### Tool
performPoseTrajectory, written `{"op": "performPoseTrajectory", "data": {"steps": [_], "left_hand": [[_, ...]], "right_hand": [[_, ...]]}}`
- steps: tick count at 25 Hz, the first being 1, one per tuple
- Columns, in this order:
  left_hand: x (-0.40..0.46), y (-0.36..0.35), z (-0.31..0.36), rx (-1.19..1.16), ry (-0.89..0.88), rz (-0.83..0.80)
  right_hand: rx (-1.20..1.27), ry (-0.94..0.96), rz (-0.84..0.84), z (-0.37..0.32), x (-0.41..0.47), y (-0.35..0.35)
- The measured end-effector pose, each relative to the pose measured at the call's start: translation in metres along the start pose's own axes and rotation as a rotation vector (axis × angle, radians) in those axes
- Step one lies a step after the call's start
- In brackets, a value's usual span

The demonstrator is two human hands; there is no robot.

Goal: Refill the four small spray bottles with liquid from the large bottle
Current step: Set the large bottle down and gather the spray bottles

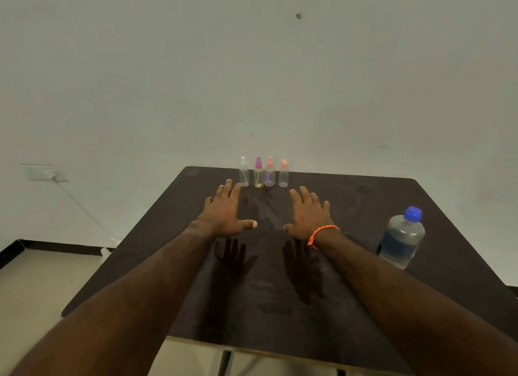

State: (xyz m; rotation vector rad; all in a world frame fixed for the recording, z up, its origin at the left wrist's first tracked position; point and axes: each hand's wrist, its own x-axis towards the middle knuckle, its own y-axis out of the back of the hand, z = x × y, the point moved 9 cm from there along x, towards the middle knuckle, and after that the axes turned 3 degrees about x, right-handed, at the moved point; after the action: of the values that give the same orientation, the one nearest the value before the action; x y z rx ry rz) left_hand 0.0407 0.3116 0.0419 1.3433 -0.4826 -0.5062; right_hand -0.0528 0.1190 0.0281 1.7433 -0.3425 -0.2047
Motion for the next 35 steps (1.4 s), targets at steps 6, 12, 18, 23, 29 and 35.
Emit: {"op": "performPoseTrajectory", "data": {"steps": [6,12,18,23,29,35], "left_hand": [[0.066,-0.014,-0.037,-0.029,0.04,-0.006],[0.161,-0.03,-0.079,-0.305,0.181,0.123],[0.223,-0.056,-0.078,-0.825,0.116,0.175],[0.239,-0.061,-0.058,-0.977,-0.027,0.151],[0.21,-0.063,-0.049,-1.036,-0.059,0.007],[0.121,-0.054,-0.043,-1.029,-0.043,-0.081]], "right_hand": [[0.094,-0.025,0.017,0.005,0.08,-0.017],[0.354,-0.103,0.116,0.047,0.174,-0.032],[0.913,-0.004,0.102,0.046,0.234,-0.051],[1.035,0.085,0.054,0.029,0.252,-0.057],[1.087,0.083,0.019,0.017,0.229,-0.06],[1.056,0.07,-0.054,-0.003,0.146,-0.061]]}}
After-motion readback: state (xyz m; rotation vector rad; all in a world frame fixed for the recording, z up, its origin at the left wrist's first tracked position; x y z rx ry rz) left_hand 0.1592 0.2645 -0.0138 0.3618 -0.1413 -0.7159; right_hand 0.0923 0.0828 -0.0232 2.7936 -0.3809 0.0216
